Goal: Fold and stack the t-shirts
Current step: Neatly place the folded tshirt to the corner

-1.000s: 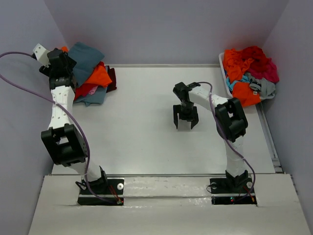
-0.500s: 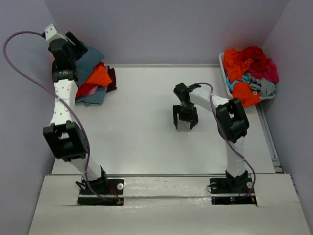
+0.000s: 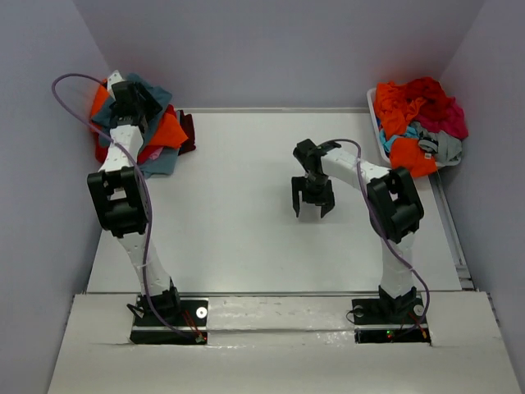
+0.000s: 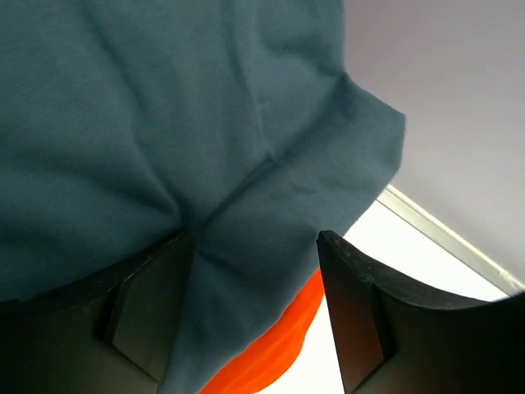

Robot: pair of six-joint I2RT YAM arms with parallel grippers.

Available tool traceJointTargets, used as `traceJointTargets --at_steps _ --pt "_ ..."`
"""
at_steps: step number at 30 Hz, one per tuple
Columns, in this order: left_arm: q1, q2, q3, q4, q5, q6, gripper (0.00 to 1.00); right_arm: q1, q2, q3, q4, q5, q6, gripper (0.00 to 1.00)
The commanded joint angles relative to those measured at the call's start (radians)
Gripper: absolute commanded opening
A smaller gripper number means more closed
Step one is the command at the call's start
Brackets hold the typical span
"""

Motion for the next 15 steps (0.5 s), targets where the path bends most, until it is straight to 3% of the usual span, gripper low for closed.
traceJointTargets --at_steps 1,6,15 --pt "0.012 -0.112 -0.055 -0.101 -0.213 -0.025 0.76 0.010 -0.050 -0.026 0.034 -0.011 0.000 0.83" --pt "0.033 -0.118 -0.078 -0.109 -0.176 -0.014 0.77 0.010 -0.065 -0.023 0.053 -0.010 -0.007 0.83" --pt "-0.036 -0.261 -0.023 -0.139 -0.041 0.048 0.79 0.010 -0.140 0.208 -0.021 0.087 -0.050 0.87"
